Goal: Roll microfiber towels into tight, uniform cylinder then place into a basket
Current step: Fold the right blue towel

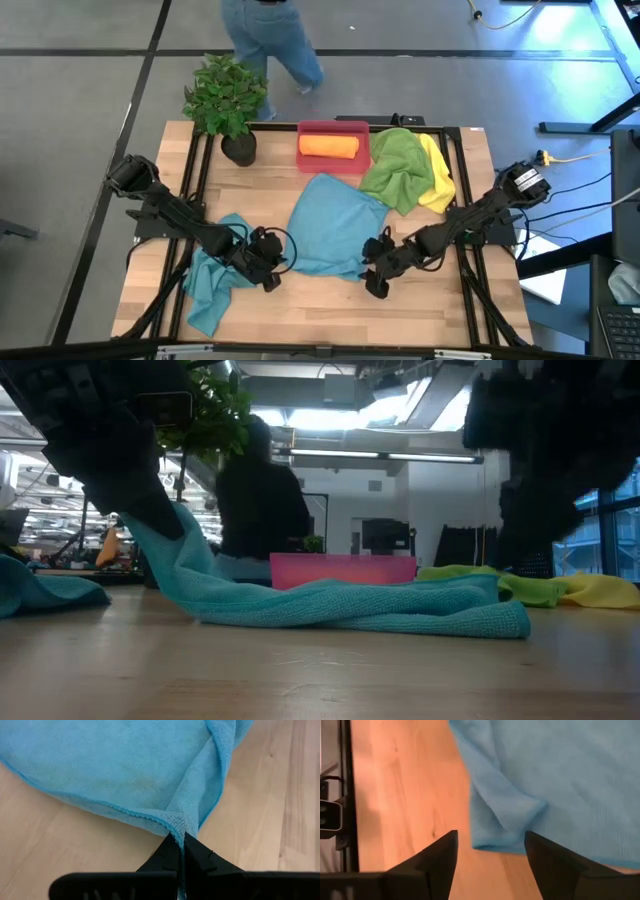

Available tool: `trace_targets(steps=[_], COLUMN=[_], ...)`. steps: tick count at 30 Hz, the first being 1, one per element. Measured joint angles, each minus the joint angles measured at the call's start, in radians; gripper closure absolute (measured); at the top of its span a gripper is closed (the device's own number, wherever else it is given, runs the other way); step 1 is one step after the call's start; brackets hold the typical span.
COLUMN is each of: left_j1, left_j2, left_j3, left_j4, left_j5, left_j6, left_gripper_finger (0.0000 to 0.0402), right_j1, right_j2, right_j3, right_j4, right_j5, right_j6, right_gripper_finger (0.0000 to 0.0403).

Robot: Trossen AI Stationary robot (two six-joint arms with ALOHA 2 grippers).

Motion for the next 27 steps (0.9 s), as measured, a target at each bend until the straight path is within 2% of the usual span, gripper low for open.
trace_targets(steps=[3,8,10,18,27], left_j1=[0.000,0.000,0.000,0.000,0.000], left_j2=[0.000,0.000,0.000,0.000,0.000], left_j3=[0.000,0.000,0.000,0.000,0.000], left_j4=[0.000,0.000,0.000,0.000,0.008], left_j5=[0.000,0.000,0.000,0.000,-0.001], left_j6=[0.000,0.000,0.000,0.000,0.000], left_gripper_finger=[0.0401,0.0401,0.0401,0.0401,0.0401], right_j1=[-0.014,-0.050,-0.059,-0.068,-0.068], right_j2=[0.000,0.001,0.001,0.063,0.195], right_j3=[-0.072,-0.197,-0.224,-0.235,-0.120], right_j4=[0.076,0.385,0.445,0.465,0.523], right_j5=[0.000,-0.031,-0.043,-0.043,-0.097], right_j6=[0.026,0.033,0.031,0.056,-0.032], right_gripper_finger=[0.0176,0.0191,0.0195,0.0202,0.0202])
